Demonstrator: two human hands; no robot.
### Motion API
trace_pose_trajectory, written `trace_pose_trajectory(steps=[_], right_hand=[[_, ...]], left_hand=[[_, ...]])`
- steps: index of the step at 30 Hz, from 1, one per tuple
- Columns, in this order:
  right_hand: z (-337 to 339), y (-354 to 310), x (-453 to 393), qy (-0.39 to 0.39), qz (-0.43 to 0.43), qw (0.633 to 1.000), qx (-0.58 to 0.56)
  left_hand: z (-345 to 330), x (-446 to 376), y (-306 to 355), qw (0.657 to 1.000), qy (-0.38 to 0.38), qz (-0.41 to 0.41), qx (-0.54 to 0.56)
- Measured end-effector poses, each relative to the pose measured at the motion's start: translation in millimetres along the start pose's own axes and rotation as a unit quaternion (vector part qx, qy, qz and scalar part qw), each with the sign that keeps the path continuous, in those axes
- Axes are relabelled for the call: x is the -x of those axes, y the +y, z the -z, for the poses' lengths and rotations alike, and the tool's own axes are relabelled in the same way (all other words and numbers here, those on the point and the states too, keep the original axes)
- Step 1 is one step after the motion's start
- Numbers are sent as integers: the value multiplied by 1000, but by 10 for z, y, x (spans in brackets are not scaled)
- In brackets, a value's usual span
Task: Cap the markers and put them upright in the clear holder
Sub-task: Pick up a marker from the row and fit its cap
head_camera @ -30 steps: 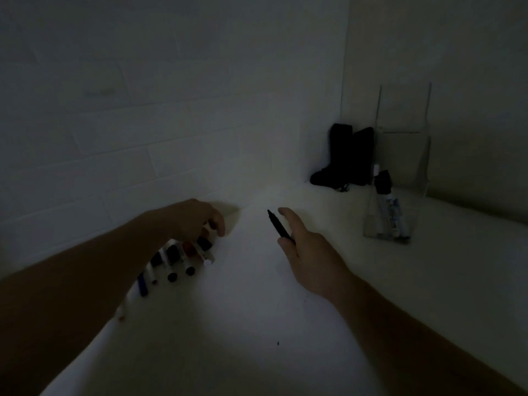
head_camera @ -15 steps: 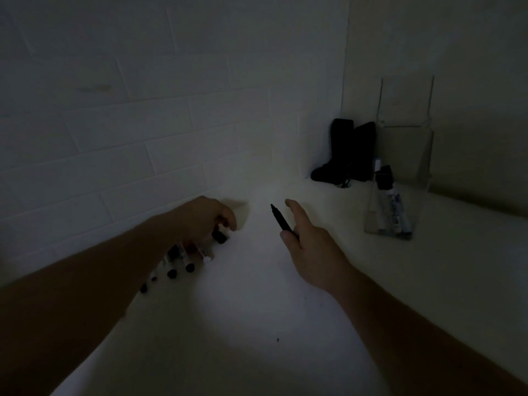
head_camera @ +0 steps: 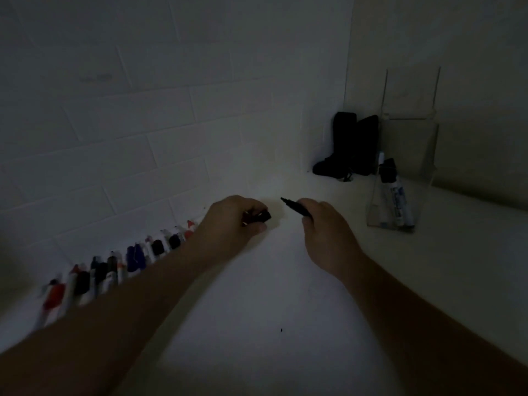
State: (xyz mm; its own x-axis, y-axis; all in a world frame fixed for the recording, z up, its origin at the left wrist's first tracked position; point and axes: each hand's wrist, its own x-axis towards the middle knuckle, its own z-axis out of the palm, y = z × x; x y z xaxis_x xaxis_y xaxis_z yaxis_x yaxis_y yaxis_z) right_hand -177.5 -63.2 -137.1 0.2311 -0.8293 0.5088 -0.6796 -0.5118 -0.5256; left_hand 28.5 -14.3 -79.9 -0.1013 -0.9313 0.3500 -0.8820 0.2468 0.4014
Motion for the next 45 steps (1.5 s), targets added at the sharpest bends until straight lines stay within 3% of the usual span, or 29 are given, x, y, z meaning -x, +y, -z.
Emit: trace_pose_trajectory(steps=[4,9,24,35,40,45], right_hand=[[-15,57,-33,3,-26,999,23],[-10,21,-31,2,-2,998,57],[48,-175,101,-25,108,979,173],[68,-241,108,-64,99,984,134],[9,-259,162,-74,61,987,127],[4,-207,118,-80,83,990,84]], left_hand=[[-255,269,49,994,56,38,81],[-300,298,-20,992,79,59,82],[-393,303,-56,993,73,15,91],[-393,299,-74,988,71,15,135],[-396,305,-75,992,86,-24,91],[-382,282,-74,995,32,-8,98]])
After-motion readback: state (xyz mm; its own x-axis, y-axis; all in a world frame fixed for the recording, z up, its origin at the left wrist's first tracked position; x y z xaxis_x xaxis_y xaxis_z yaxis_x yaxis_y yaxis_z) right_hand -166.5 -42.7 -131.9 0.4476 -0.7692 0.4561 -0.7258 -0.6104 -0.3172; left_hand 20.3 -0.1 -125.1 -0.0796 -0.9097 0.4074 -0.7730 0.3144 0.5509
